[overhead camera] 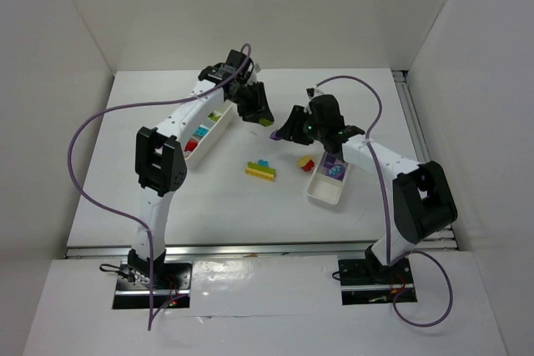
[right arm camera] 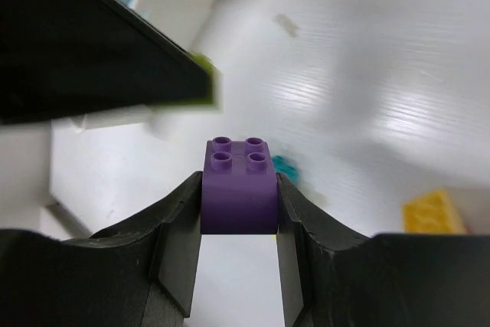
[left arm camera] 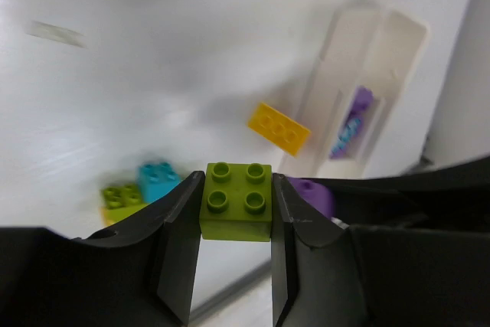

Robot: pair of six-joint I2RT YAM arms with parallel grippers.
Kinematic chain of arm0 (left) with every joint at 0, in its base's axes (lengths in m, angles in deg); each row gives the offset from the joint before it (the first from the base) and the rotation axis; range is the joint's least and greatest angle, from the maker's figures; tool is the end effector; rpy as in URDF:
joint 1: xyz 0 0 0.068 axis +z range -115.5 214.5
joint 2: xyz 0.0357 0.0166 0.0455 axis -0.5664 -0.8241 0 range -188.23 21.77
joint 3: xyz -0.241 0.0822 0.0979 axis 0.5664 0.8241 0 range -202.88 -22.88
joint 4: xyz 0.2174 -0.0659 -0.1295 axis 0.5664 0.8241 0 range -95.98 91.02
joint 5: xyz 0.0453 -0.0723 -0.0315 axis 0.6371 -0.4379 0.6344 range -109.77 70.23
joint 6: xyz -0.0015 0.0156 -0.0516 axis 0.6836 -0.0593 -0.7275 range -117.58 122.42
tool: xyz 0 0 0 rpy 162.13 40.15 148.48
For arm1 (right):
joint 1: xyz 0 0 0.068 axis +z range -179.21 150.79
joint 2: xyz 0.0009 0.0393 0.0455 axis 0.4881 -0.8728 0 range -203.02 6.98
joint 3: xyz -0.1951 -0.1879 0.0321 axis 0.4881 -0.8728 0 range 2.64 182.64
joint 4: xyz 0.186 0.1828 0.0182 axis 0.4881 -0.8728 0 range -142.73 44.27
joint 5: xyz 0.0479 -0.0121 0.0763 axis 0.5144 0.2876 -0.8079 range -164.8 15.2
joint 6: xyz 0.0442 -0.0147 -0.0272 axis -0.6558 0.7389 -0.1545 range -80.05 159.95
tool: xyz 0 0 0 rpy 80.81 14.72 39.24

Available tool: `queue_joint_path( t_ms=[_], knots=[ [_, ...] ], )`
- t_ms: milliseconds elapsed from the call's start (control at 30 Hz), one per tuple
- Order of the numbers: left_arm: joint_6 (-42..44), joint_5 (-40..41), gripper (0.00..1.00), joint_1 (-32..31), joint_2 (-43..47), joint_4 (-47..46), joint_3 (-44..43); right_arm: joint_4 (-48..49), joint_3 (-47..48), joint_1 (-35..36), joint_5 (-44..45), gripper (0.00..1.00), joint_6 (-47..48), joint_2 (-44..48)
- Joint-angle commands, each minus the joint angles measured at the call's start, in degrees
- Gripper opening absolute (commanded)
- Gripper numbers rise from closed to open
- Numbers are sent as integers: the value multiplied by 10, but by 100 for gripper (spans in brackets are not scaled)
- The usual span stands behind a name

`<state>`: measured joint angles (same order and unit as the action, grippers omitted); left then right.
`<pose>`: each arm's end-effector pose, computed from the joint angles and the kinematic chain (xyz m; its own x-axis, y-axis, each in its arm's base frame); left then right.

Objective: Sort the legos into containers by color

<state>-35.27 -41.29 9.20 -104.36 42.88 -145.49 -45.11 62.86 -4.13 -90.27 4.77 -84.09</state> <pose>0.4368 -0.2209 0.2868 -0.9335 -0.1878 -0.3054 0.0370 0.7968 -0.6030 0.3217 0.1610 0.2487 -0.7284 0.2721 -0.6288 -0.2418 0.7566 0.6075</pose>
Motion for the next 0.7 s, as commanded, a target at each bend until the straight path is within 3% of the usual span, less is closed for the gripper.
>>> queue_joint_path(
  t_ms=[0,200,400,667],
  knots=[
    [10,68,0,43,21,19,-28,-93,16,-13,64,4,47,29],
    [45,141,0,50,21,20,-46,-127,29,-13,22,4,66,42],
    [34,255,0,104,3,57,-87,-142,29,-13,60,4,66,48],
    [24,319,0,133,-44,62,-99,-149,46,-13,68,5,66,36]
  ],
)
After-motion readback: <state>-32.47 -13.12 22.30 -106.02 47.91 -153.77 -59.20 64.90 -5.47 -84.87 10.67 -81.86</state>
